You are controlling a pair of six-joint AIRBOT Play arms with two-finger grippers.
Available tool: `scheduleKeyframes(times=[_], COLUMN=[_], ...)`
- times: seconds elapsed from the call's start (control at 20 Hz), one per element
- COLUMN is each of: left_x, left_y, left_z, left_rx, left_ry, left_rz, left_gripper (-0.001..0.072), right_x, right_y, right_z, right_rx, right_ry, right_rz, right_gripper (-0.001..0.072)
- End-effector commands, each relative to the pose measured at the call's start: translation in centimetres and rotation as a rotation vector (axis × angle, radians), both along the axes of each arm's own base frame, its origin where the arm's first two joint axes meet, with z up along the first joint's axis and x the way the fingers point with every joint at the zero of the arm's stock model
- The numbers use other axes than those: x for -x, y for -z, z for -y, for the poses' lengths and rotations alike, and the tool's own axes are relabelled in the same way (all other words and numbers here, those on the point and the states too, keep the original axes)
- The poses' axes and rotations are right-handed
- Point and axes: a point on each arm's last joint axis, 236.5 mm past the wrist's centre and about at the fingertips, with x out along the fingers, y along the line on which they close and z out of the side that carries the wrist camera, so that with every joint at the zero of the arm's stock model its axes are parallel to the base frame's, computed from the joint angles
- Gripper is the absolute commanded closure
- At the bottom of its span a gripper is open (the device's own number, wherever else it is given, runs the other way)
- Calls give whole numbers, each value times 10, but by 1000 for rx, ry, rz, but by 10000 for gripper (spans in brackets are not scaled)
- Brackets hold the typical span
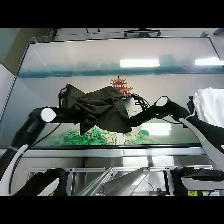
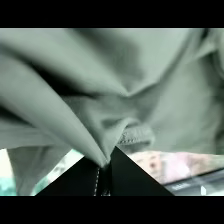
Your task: Fold the shirts.
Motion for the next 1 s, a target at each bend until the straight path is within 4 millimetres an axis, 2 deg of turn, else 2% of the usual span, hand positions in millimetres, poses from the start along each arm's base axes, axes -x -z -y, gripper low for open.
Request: scheduleKeyframes(times=[0.0,0.05,0.1,0.15,0.2,0.25,0.3,0.35,0.4,0.5,0.6,0.65,0.7,0.75,0.85,0.95], left_x=[14,16,18,22,27,35,44,56,66,80,79,79,77,71,51,15], left_y=[-88,-126,-171,-224,-278,-327,-371,-410,-439,-481,-503,-507,-503,-489,-446,-382], left_z=[-20,-28,-32,-35,-39,-44,-49,-53,-55,-58,-63,-59,-53,-52,-51,-54], left_rx=[37,53,88,132,168,186,189,178,162,114,97,138,192,227,337,414], left_ry=[-5,-7,3,15,13,10,3,-4,-10,-22,-34,-6,48,88,154,163], left_rz=[124,202,304,434,581,721,849,963,1046,1155,1192,1189,1151,1083,910,704], left_gripper=[686,686,686,686,686,686,685,685,685,685,686,685,685,686,685,686], right_x=[-13,-24,-35,-40,-40,-30,-14,7,28,61,75,78,76,69,37,-9], right_y=[-79,-126,-183,-237,-304,-367,-418,-461,-494,-543,-578,-587,-585,-576,-543,-491], right_z=[6,13,22,31,44,57,69,78,85,98,119,130,138,144,156,168], right_rx=[-111,-170,-242,-312,-390,-450,-481,-483,-458,-411,-317,-262,-214,-186,-193,-228], right_ry=[-27,-2,31,65,107,139,156,167,182,248,379,446,488,506,521,529], right_rz=[80,158,270,383,531,686,824,962,1092,1305,1488,1547,1551,1511,1355,1149], right_gripper=[696,696,696,696,696,695,695,695,695,696,696,696,696,696,696,696])
